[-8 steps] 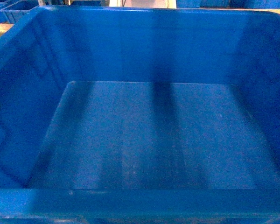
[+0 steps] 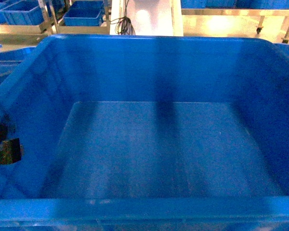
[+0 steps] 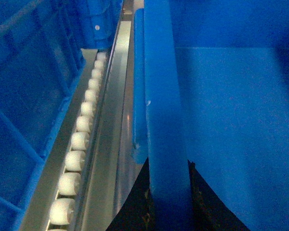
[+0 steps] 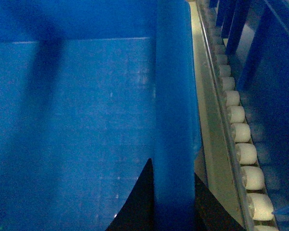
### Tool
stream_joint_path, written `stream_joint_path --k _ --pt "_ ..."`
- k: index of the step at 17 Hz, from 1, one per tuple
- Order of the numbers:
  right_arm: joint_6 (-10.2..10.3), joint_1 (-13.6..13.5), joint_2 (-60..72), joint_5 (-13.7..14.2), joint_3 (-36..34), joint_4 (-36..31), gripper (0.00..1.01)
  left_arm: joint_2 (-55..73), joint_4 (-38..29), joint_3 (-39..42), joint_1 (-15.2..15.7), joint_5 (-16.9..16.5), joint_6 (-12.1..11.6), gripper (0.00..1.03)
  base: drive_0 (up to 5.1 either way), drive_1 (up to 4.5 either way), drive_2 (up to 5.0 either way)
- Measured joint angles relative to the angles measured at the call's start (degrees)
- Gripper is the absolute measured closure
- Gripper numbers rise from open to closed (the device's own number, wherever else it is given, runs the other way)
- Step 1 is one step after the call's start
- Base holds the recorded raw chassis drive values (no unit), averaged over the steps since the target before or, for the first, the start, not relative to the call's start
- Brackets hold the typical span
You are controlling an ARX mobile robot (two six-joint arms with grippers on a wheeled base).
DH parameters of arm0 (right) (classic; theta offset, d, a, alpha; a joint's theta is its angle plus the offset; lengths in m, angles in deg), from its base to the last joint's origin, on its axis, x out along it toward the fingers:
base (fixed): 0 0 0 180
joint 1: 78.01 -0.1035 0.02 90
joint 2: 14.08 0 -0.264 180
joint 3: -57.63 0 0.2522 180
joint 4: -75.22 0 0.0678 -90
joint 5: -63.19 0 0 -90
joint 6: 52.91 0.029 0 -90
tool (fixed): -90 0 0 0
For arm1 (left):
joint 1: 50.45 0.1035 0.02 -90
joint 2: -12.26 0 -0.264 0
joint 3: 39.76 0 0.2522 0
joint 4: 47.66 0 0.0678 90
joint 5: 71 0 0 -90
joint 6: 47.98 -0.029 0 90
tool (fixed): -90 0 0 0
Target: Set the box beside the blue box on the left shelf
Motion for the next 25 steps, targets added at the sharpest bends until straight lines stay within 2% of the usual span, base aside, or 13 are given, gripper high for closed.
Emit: stream_joint_path --k 5,8,10,12,13,14,16,19,21,22,23,24,25 --pt "-0.1 -0.8 0.9 1.6 1.5 2.0 0.93 1.7 1.3 -1.2 -0.8 1.3 0.8 0.94 0.0 0.00 0.0" --pt "0.5 -1.1 -0.7 2.8 2.6 7.6 0.93 1.6 4.5 -2.8 -2.3 2.3 1.8 0.94 0.0 0.00 0.0" --pt "0.8 -1.0 -2.9 3.0 3.3 12.7 0.93 0.8 8.7 -3.5 -2.6 1.9 2.4 0.94 0.0 0.00 0.0" --pt "0.9 -1.1 -4.0 3.0 3.2 14.8 0.93 0.9 12.3 -4.4 -2.5 1.2 3.3 0.94 0.0 0.00 0.0" --pt "0.8 -1.1 -4.3 3.0 3.2 15.0 0.90 1.2 12.2 -4.6 -2.3 1.5 2.8 0.89 0.0 0.00 0.0" --pt "-0.3 -1.7 -5.1 3.9 3.2 15.6 0.78 1.6 11.2 -4.6 -2.1 3.5 0.9 0.77 0.0 0.00 0.0" --pt "-0.8 -2.0 -6.4 5.4 2.9 16.3 0.60 1.0 7.1 -3.5 -0.7 4.2 0.1 0.58 0.0 0.00 0.0" --pt "-0.5 -2.6 -10.4 7.5 1.3 9.7 0.29 0.4 7.2 -3.0 0.1 6.4 0.0 0.27 0.0 0.00 0.0" --pt "-0.3 -2.5 -11.0 7.7 1.4 9.8 0.09 0.3 7.2 -3.0 0.3 7.1 -0.1 0.07 0.0 0.00 0.0" --pt "-0.2 -2.5 -10.6 7.7 1.4 9.8 0.01 0.3 7.2 -3.0 0.4 7.1 -0.3 0.04 0.0 0.00 0.0" --pt "-0.2 -2.5 -10.6 7.7 1.4 9.9 0.04 0.3 7.2 -3.0 0.4 7.2 -0.3 0.05 0.0 0.00 0.0" --pt "-1.2 -2.3 -9.4 6.3 -2.4 -4.3 0.10 1.0 1.4 -1.5 0.9 5.9 -1.2 0.07 0.0 0.00 0.0" --pt "-2.6 -1.8 -9.1 5.1 -7.7 -16.6 0.21 2.8 -14.8 3.5 2.6 -0.2 -3.3 0.18 0.0 0.00 0.0"
